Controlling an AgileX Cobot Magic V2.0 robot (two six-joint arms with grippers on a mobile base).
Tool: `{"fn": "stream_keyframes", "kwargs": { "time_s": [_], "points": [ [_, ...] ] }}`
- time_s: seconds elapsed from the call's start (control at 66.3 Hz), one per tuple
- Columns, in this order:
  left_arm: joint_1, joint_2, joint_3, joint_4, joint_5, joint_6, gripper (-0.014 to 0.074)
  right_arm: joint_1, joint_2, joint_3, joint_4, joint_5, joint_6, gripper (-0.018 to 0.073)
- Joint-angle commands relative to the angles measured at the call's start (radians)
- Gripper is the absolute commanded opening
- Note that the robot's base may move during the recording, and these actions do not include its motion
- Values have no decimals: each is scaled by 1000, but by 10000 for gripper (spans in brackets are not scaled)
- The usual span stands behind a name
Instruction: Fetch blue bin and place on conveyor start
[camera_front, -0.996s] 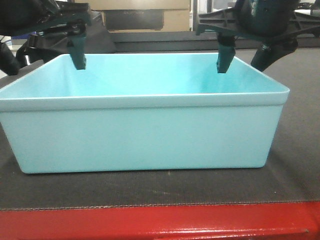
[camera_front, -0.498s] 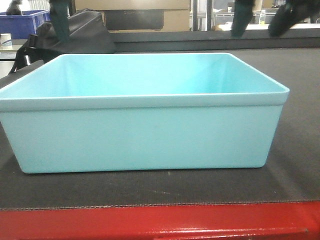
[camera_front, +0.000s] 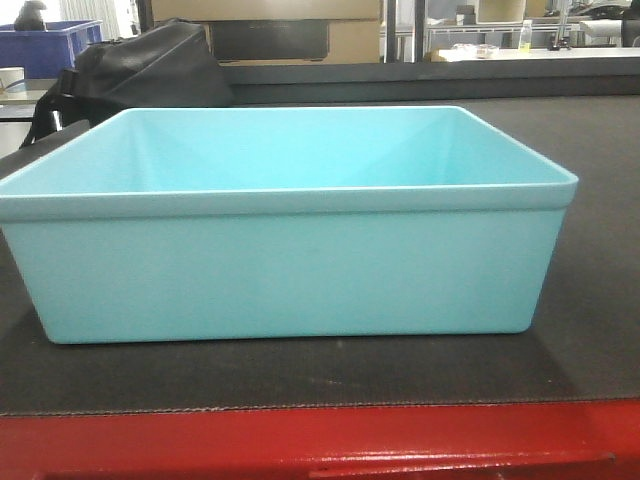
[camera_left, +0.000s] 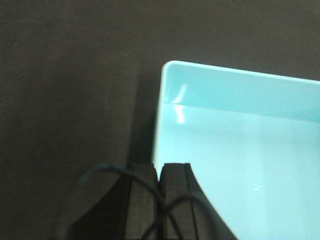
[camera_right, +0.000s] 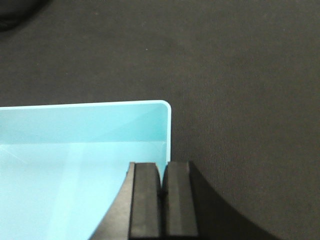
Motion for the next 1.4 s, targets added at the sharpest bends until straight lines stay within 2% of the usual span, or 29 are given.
{"fn": "stream_keyframes", "kwargs": {
  "time_s": [0.0,0.151,0.257,0.513,0.664,0.906,1.388],
  "points": [
    [-30,-56,69,-3,-132,-9,-111,1,-45,41,-14,-81,-49,-165],
    [-53,-139,246,-3,-382,-9,-111,1,-131,160,-24,-307,-132,-165],
    [-53,-202,366,-3,-530,-9,-111,1,-192,247,-74,-413,-134,-165],
    [-53,-373,572,-1,-798,-9,-111,1,-342,446,-148,-553,-134,-165],
    [-53,-465,598,-1,-820,-9,-111,1,-421,508,-145,-577,-134,-165],
    [-53,-567,598,5,-825,-9,-111,1,-480,510,-145,-601,-134,-165],
    [-53,-577,598,5,-825,-9,-111,-5,-510,513,-145,-601,-134,-165]
  ]
}}
